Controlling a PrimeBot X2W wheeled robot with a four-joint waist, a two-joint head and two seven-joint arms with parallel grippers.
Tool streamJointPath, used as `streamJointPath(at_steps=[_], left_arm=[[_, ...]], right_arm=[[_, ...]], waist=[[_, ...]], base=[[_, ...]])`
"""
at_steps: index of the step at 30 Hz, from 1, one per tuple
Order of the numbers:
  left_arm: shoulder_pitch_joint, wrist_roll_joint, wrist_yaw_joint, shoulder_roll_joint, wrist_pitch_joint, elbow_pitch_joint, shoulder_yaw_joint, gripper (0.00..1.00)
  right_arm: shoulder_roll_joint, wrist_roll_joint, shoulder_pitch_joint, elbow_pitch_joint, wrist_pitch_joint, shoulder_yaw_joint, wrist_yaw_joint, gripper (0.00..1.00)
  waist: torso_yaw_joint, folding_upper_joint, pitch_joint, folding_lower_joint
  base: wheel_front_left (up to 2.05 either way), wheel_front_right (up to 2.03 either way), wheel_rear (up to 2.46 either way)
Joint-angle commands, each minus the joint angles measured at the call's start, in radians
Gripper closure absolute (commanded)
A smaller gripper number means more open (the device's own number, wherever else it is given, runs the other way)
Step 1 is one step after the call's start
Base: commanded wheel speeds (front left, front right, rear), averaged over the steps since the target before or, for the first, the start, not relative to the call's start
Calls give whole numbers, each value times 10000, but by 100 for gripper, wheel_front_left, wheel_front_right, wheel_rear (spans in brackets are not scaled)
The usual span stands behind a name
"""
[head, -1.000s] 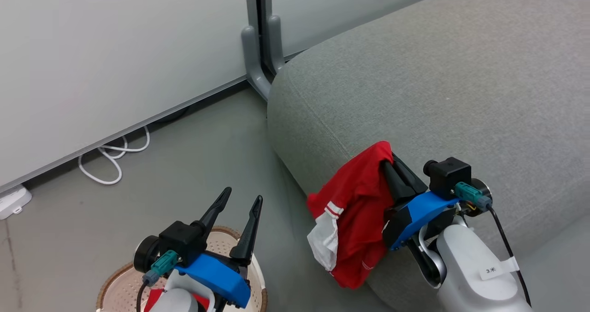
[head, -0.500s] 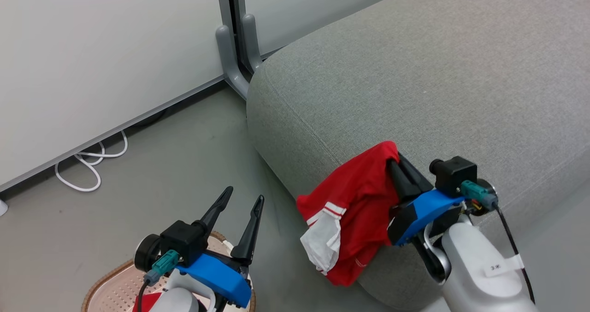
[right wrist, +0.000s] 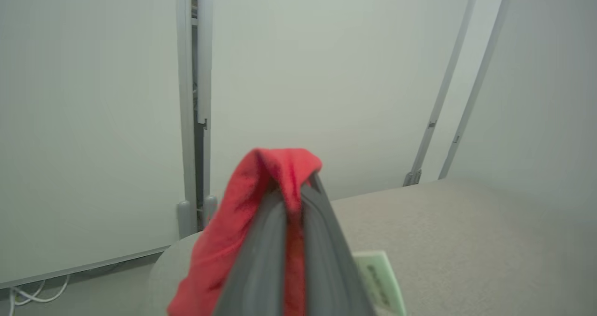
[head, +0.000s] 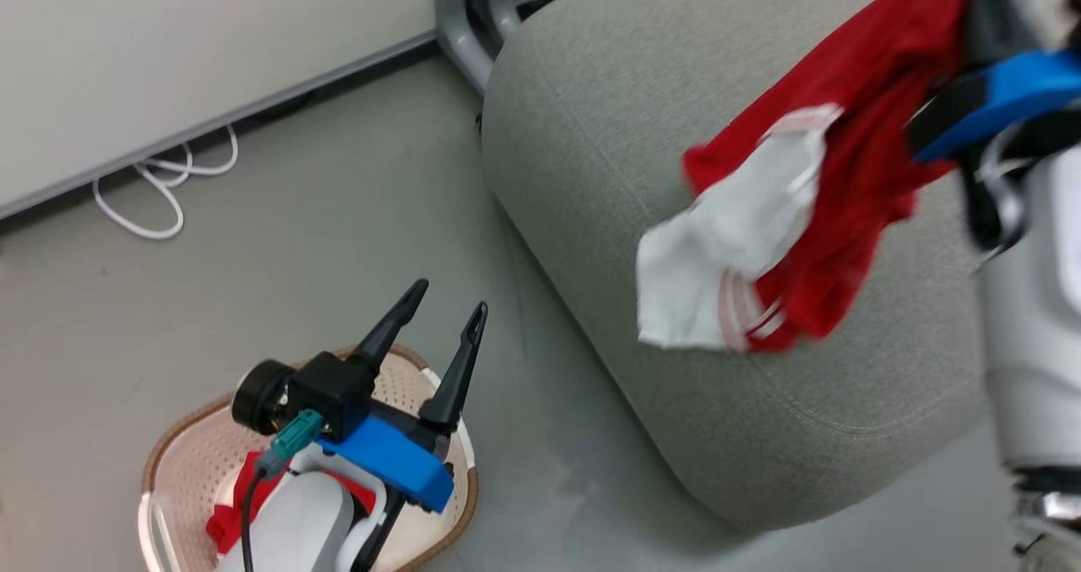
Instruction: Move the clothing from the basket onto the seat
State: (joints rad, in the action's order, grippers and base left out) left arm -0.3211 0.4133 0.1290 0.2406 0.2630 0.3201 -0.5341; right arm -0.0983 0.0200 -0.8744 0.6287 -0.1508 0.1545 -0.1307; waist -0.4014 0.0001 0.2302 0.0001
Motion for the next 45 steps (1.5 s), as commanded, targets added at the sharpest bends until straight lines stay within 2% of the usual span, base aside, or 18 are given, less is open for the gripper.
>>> streamJointPath(at_steps=[1,5,9,15,21,30,31,32,33,34,35,40,45], left_arm=[[-340,-50,26,110,27,-104,-115,0],[-802,-108,26,312,27,-310,-230,0],[-1264,-219,26,438,27,-579,-337,0],[-2070,-394,26,687,27,-944,-488,0],[-2683,-545,26,935,27,-1108,-630,0],[-2745,-366,26,848,27,-832,-874,0],[-2724,-354,26,842,29,-807,-858,0],[-2692,-353,26,826,29,-781,-849,0],[-2649,-319,26,796,27,-751,-851,0],[-2607,-289,26,764,27,-714,-860,0],[-2563,-269,26,733,27,-671,-865,0],[-2347,-135,26,531,29,-498,-875,0],[-1965,100,26,157,27,-257,-747,0]], right_arm=[[-345,323,-547,-188,167,380,-1,100],[-1246,960,-1468,-540,640,1039,-1,100],[-2013,1027,-2153,-716,936,1900,-1,100],[-2593,736,-2360,-716,949,3170,-1,100],[-2382,824,-1614,109,545,3942,-1,100],[-1424,2186,-680,1271,-317,4941,-1,100],[-1381,2293,-651,1338,-381,5008,-1,92],[-1386,2377,-622,1384,-428,5043,-1,75],[-1410,2436,-580,1433,-466,5070,-1,51],[-1450,2491,-547,1483,-493,5063,-1,15],[-1492,2532,-528,1538,-506,5049,-1,0],[-1619,2594,-374,1786,-544,4873,-1,0],[-1819,2475,11,1897,-661,4390,-1,0]], waist=[[453,-1,624,-1],[803,-1,1361,-1],[1076,-1,2166,-1],[1469,-1,3455,-1],[1605,-1,4256,-1],[1664,-1,4030,-1],[1664,-1,3961,-1],[1667,-1,3887,-1],[1674,-1,3811,-1],[1688,-1,3735,-1],[1704,-1,3652,-1],[1783,-1,3219,-1],[2040,-1,2329,-1]], base=[[0,0,0],[0,0,0],[0,0,0],[0,0,0],[0,0,0],[0,0,0],[0,0,0],[0,0,0],[0,0,0],[0,0,0],[0,0,0],[0,0,0],[0,0,0]])
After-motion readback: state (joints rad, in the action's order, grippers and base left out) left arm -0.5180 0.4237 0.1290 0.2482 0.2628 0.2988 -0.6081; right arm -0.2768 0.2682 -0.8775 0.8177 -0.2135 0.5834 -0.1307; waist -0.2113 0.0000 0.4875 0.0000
